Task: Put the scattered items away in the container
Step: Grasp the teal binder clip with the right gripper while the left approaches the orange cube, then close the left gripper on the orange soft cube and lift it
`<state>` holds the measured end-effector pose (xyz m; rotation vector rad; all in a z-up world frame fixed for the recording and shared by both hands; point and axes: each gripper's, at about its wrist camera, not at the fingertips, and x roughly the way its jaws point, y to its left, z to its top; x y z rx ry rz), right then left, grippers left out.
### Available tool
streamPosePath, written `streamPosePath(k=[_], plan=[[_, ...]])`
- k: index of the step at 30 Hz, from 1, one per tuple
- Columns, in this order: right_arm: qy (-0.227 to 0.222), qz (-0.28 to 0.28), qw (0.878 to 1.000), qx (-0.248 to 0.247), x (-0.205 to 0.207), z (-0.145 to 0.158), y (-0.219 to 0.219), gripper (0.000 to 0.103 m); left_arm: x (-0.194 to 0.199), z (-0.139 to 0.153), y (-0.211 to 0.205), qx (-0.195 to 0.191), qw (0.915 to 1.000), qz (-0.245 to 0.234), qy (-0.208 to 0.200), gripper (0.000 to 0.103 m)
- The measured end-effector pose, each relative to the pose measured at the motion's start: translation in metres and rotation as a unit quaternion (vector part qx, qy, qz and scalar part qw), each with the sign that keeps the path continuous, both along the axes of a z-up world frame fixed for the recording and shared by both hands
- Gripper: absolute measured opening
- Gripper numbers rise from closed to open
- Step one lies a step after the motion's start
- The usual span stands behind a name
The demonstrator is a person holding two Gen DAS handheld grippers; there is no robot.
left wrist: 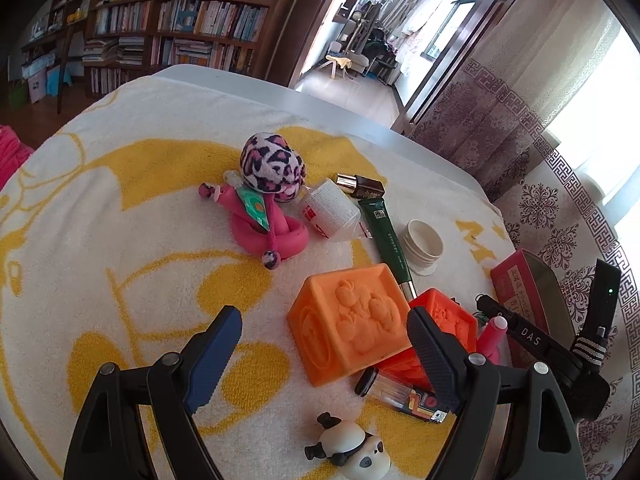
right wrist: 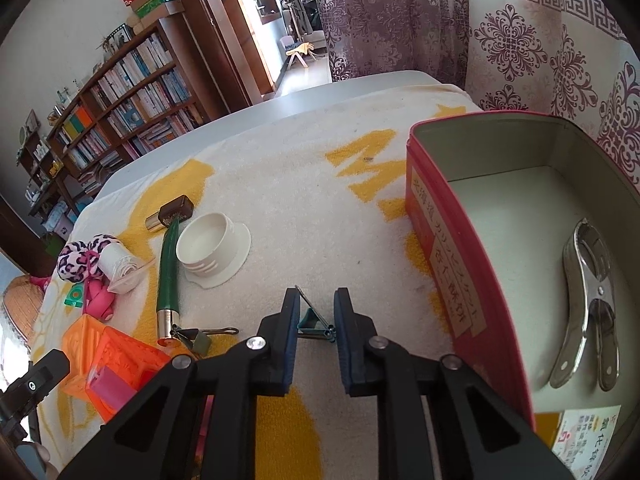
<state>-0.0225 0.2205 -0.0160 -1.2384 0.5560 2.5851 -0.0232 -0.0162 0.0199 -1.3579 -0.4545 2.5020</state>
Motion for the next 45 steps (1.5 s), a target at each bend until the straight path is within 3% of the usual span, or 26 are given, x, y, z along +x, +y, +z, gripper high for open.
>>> streamPosePath(k=[8,14,20,28,32,37,39,41,45], plan=[[0.007,-0.001,1.000,-0.004,0.001,0.002,0.001,0.019,-0.025,0.000,0.022,0.004,0.9993,-0.010,-0.035,0.086],[0.004,0.001,1.000,-0.001,0.000,0.001,0.001,0.019,-0.036,-0.020,0.039,-0.047,0.9974,-0.009,-0.055,0.086],[0.000,0.004,1.000,0.000,-0.001,-0.001,0.000,0.019,-0.035,-0.027,0.018,-0.012,0.9983,-0.004,-0.056,0.087],[0.009,0.014,0.999,-0.030,0.001,0.000,0.003,0.019,-0.020,-0.014,-0.014,-0.033,0.9992,0.018,-0.014,0.084],[0.000,0.014,1.000,-0.022,-0.001,-0.004,0.000,0.019,-0.027,-0.029,-0.014,0.014,0.9981,-0.020,-0.056,0.084],[-0.001,0.014,1.000,-0.026,-0.001,-0.005,0.000,0.019,-0.023,-0.031,0.002,-0.006,0.9982,-0.034,-0.049,0.084],[-0.001,0.015,1.000,-0.025,-0.001,-0.005,0.000,0.019,-0.021,-0.030,0.004,-0.016,0.9985,-0.031,-0.043,0.082],[0.000,0.018,0.999,-0.028,0.000,-0.005,0.000,0.019,-0.020,-0.028,0.003,0.014,0.9983,-0.037,-0.043,0.058],[0.016,0.023,0.998,-0.056,0.003,0.000,0.005,0.019,-0.015,-0.024,0.001,0.019,0.9987,-0.026,-0.038,0.057]])
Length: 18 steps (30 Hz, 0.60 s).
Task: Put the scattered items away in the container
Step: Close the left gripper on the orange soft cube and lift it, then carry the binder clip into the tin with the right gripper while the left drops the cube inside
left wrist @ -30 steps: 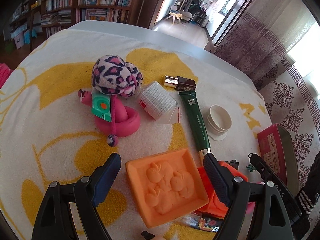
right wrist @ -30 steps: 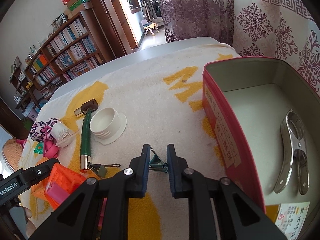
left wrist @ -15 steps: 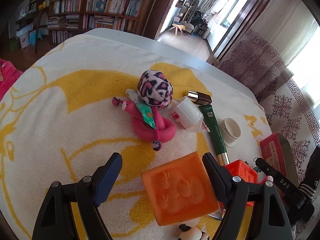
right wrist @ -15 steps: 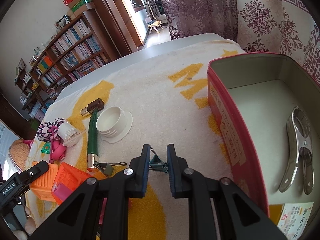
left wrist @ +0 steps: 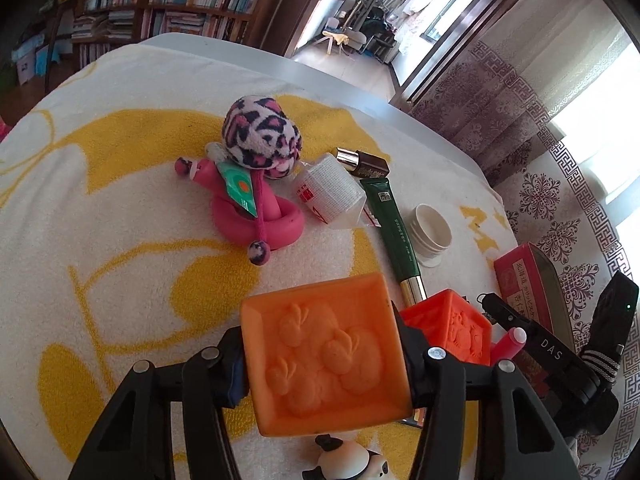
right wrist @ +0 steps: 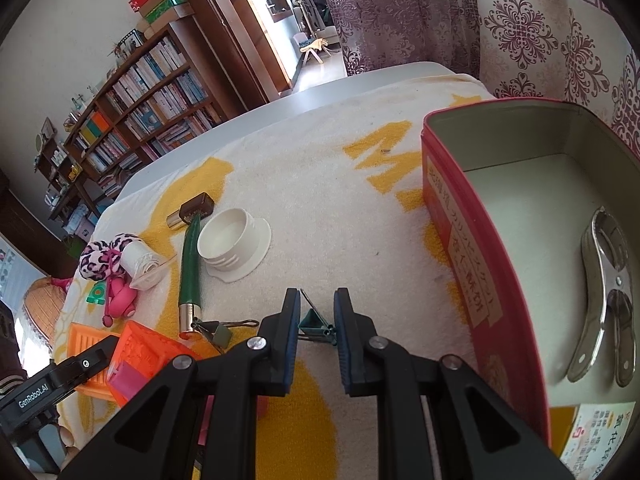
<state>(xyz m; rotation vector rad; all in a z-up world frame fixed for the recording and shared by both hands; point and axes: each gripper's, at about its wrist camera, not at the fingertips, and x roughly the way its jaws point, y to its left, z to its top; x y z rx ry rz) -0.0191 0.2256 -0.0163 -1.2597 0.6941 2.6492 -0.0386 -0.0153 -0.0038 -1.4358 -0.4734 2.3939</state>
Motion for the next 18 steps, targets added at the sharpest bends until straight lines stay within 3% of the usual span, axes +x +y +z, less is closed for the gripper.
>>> streamPosePath(k=[8,18], plan=[[0.036,0.000,0.999,-0.029,0.006,0.012,0.003,0.019,0.013,0.034,-0.015,-0.020,0.9963,0.040,0.074,0.057],[0.110,0.011,0.993,-0.034,0.026,0.049,-0.003,0.019,0.012,0.034,-0.005,0.001,0.9981,0.018,0.059,0.057]])
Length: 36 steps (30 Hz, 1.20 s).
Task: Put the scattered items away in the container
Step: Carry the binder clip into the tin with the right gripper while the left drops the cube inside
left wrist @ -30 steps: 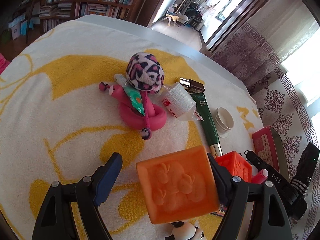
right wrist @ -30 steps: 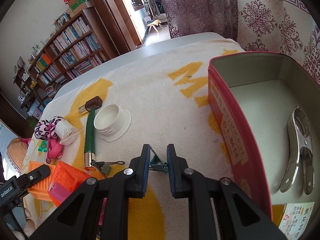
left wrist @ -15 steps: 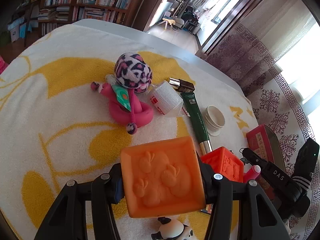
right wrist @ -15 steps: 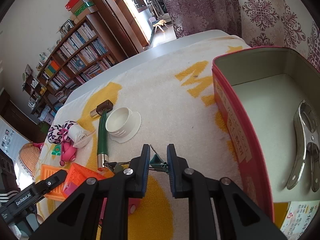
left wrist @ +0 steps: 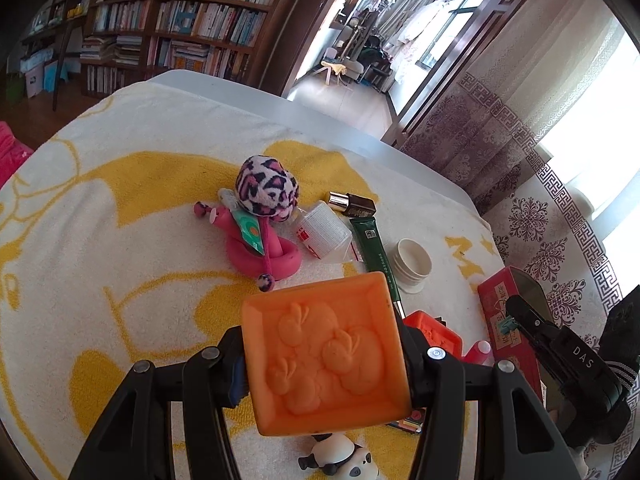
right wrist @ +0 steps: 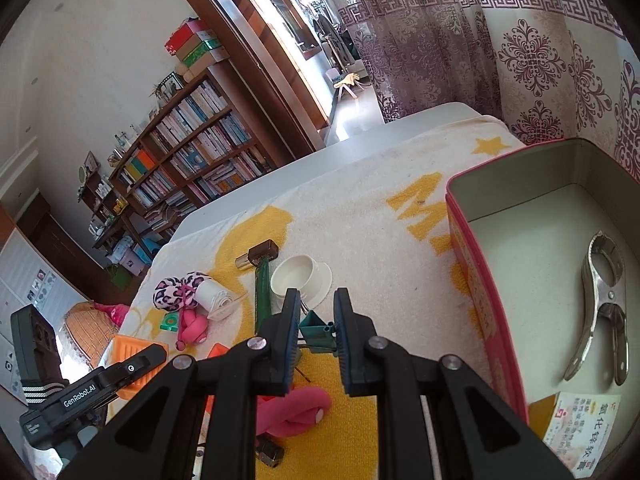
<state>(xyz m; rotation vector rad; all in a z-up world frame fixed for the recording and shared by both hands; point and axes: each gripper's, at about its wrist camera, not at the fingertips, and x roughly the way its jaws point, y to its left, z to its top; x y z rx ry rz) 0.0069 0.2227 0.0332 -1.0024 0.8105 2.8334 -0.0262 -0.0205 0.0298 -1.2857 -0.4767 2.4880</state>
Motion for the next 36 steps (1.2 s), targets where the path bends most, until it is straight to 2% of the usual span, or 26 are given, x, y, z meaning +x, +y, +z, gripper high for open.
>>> streamPosePath(k=[8,17,21,30,36], plan=[[0.059,-0.067,0.996,-0.004,0.034,0.032,0.031,0.019,0.005,0.004,0.011,0.009,0.9996,-0.025,0.000,0.057],[0.046,-0.180,0.981,0.060,0.074,0.044,0.075,0.019,0.017,0.019,0.045,-0.008,0.9975,-0.069,0.013,0.057],[0.027,-0.204,0.974,0.092,0.092,0.037,0.091,0.019,0.026,0.031,0.073,-0.019,0.9943,-0.102,0.024,0.057],[0.000,-0.244,0.965,0.095,0.109,0.019,0.122,0.019,0.036,0.058,0.163,-0.041,0.9819,-0.181,0.038,0.057],[-0.013,-0.252,0.963,0.096,0.107,0.007,0.130,0.019,0.038,0.068,0.226,-0.037,0.9714,-0.230,0.046,0.057]])
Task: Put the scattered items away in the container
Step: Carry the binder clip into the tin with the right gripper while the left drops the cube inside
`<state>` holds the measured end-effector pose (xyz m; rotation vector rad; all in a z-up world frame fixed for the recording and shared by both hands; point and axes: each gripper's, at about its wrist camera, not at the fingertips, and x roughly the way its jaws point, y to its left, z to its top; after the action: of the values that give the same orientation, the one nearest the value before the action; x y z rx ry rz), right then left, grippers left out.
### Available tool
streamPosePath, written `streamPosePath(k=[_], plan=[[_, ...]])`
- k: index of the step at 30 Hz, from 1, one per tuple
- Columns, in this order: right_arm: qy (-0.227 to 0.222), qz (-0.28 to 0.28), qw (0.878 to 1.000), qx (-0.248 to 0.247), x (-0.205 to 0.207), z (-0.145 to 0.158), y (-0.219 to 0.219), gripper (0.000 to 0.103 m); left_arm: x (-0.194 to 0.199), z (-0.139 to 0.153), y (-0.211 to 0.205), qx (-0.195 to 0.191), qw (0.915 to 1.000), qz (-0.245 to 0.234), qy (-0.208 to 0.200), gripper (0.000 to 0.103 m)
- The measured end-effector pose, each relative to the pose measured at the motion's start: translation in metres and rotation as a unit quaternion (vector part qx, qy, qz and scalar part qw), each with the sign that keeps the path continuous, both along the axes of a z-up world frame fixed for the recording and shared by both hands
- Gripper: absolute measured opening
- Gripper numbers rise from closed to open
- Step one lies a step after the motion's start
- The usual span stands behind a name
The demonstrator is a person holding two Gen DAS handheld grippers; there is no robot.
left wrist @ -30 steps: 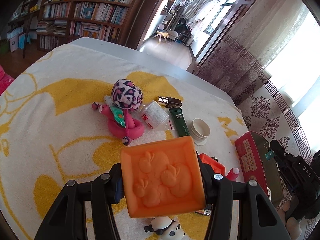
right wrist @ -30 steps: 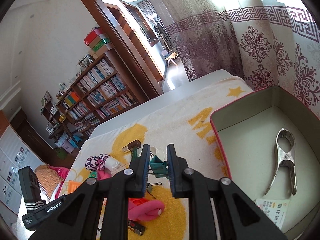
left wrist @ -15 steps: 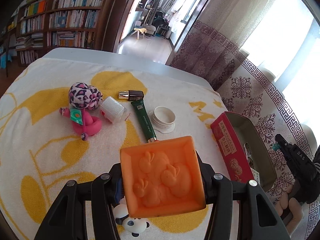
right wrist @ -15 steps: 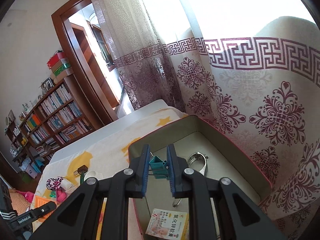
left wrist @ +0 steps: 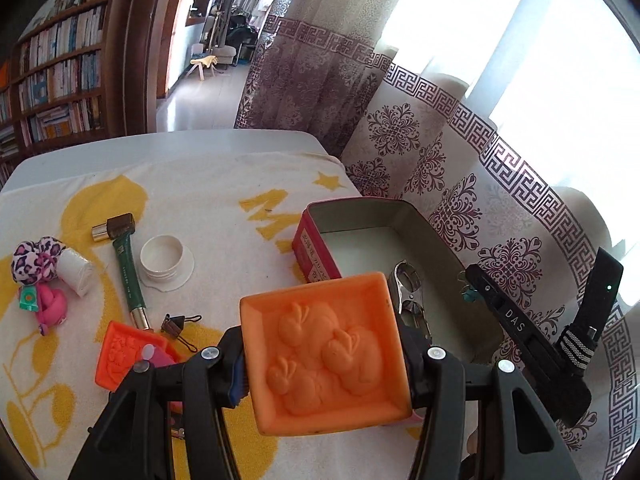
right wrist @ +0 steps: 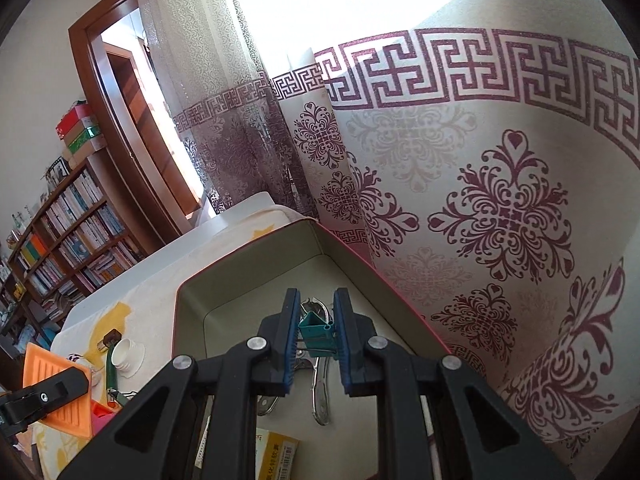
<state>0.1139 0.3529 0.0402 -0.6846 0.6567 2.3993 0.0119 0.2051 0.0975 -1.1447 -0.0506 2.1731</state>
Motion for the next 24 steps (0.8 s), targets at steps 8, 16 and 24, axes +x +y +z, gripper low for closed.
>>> streamPosePath(k=[8,16,24], plan=[[0.001,-0.011,0.999,-0.040,0.002,-0.011,0.012,0.019,-0.015,0.002,0.067,0.014,0.9994,-0.032,-0.001,0.058],[0.018,-0.028,0.997,-0.069,0.010,-0.016,0.022,0.046,-0.018,0.002,0.064,0.031,0.9993,-0.011,0.015,0.086],[0.028,-0.051,0.998,-0.023,0.015,-0.006,0.011,0.080,-0.022,-0.004,0.034,0.008,0.9994,0.026,0.020,0.086]])
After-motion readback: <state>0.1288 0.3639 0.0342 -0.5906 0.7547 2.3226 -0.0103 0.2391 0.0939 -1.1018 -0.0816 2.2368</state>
